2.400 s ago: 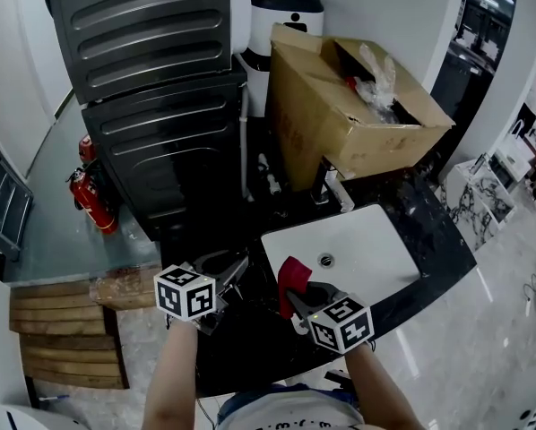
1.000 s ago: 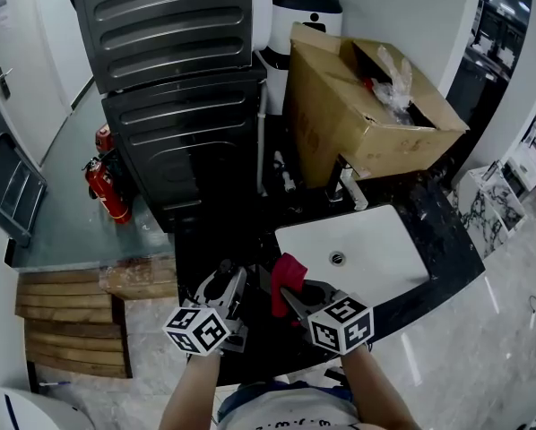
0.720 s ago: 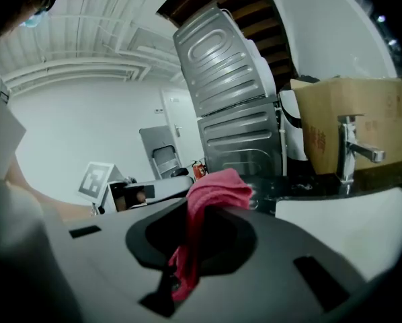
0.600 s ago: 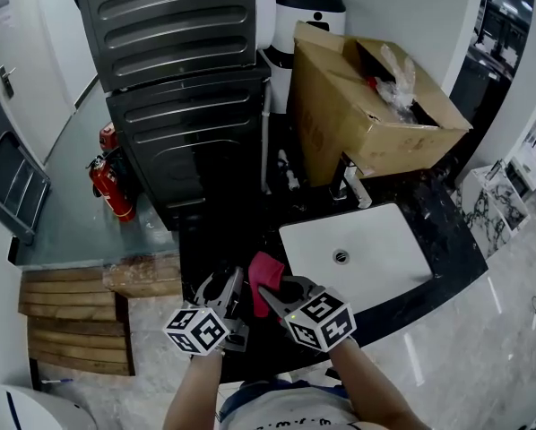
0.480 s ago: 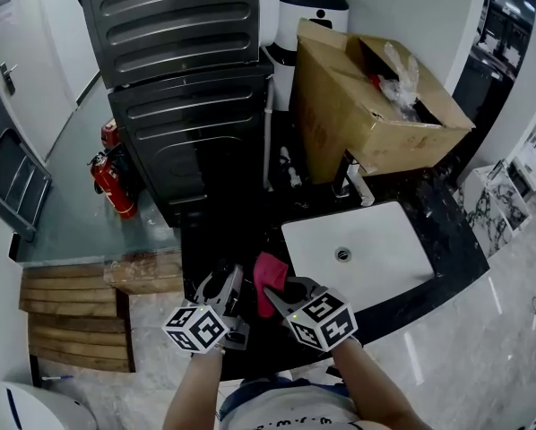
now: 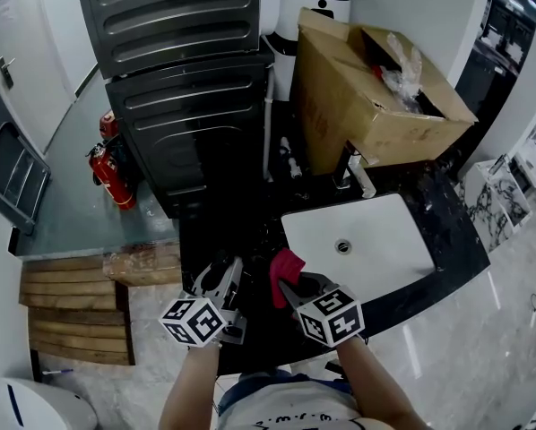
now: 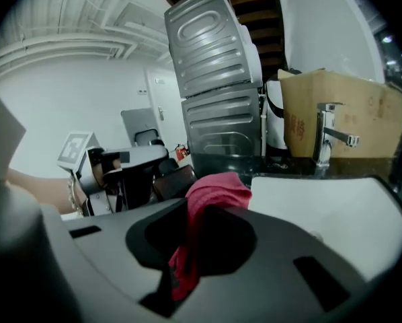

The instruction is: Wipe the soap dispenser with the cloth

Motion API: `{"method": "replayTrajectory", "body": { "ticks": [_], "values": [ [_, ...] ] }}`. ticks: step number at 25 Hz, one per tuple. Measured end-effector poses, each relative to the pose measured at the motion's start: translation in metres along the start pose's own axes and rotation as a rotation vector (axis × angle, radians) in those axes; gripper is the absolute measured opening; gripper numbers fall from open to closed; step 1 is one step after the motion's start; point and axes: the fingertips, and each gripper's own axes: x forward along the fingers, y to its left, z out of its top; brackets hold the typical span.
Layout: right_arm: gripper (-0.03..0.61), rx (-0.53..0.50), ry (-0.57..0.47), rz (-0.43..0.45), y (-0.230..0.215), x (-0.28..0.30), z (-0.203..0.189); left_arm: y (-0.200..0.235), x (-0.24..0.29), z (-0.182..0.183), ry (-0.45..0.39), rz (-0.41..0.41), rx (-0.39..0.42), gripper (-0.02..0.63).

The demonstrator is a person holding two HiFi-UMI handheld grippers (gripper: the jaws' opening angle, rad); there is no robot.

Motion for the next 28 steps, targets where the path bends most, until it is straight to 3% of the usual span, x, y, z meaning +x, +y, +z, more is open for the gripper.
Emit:
{"method": "replayTrajectory", "body": {
  "ticks": [4,9,14,18,21,24,28],
  "values": [
    [0.049,0.036,-0.111,0.030,-0.003,0.001,0.040,-0.001,0.001,0.000,0.012,0.007,0.008,0.106],
    [0.049,-0.006,-0.144,0.094,0.011,0.022,0.069,-0.004,0.002,-0.002,0.026,0.014,0.033,0.106],
    [0.049,0.032,-0.104,0.077,0.003,0.030,0.055,-0.004,0.001,-0.001,0.023,0.023,0.033,0.107],
    [0.049,0.072,0.014,0.003,-0.020,0.027,0.009,-0.004,0.001,-0.001,0.030,0.024,0.038,0.107],
    [0.049,0.079,0.046,-0.011,-0.026,0.023,-0.008,-0.007,0.003,-0.002,0.051,0.017,0.077,0.107],
    [0.049,0.079,0.045,-0.044,-0.034,0.012,-0.012,-0.013,0.010,-0.004,0.103,-0.038,0.140,0.107],
    [0.049,0.129,-0.006,-0.087,-0.050,-0.013,-0.010,-0.028,0.025,-0.010,0.222,-0.210,0.302,0.107]
  ]
}}
